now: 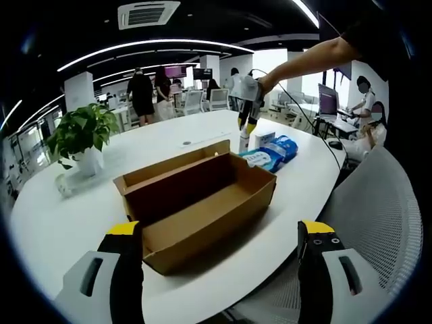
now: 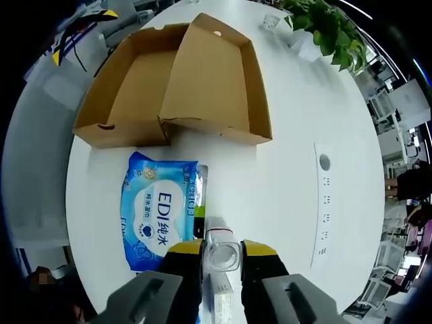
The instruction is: Operate the shoe box by opening the lid, removing the specified soft item, and placing it in the target area until the item is outside and the box remains undamaged.
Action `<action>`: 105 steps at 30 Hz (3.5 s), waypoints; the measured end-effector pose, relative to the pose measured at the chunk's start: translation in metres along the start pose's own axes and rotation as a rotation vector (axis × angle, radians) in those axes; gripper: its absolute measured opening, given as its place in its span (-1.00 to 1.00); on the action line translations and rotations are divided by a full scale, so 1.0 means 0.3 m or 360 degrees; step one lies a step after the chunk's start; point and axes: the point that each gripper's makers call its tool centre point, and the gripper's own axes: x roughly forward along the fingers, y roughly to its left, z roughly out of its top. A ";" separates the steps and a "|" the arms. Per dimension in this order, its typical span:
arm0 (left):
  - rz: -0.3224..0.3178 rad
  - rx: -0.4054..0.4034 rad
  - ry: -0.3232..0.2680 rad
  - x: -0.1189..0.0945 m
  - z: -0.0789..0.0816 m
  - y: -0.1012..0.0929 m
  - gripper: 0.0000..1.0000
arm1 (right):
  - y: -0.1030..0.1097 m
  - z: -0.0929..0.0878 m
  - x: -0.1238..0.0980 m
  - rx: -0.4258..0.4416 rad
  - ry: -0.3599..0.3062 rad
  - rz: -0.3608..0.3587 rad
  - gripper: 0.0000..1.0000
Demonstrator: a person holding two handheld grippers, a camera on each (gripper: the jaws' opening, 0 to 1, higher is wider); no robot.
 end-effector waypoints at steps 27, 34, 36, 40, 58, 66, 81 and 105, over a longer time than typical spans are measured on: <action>0.0116 -0.0203 0.0076 0.030 -0.064 0.116 0.84 | -0.045 0.022 -0.037 0.0093 -0.0066 -0.0088 -0.39; 0.0152 -0.0264 0.0119 0.047 -0.086 0.156 0.75 | -0.056 0.051 -0.058 0.0209 -0.0144 -0.0089 -0.32; 0.0167 -0.0287 0.0128 0.051 -0.089 0.164 0.71 | -0.059 0.062 -0.062 0.0247 -0.0171 -0.0088 -0.31; 0.0195 -0.0313 0.0152 0.059 -0.103 0.184 0.62 | -0.063 0.086 -0.072 0.0319 -0.0225 -0.0091 -0.30; 0.0453 -0.0674 0.0164 0.056 -0.143 0.310 -0.12 | -0.083 0.198 -0.052 0.0772 -0.0444 -0.0102 -0.35; 0.0489 -0.0736 0.0206 0.069 -0.156 0.332 -0.42 | -0.099 0.257 -0.035 0.1106 -0.0570 -0.0123 -0.43; 0.0567 -0.0794 0.0259 0.085 -0.204 0.354 -0.92 | -0.117 0.334 0.019 0.1569 -0.0749 -0.0117 -0.59; 0.0606 -0.0833 0.0219 0.100 -0.206 0.372 -0.96 | -0.106 0.382 0.180 0.1820 -0.0697 0.0000 -0.83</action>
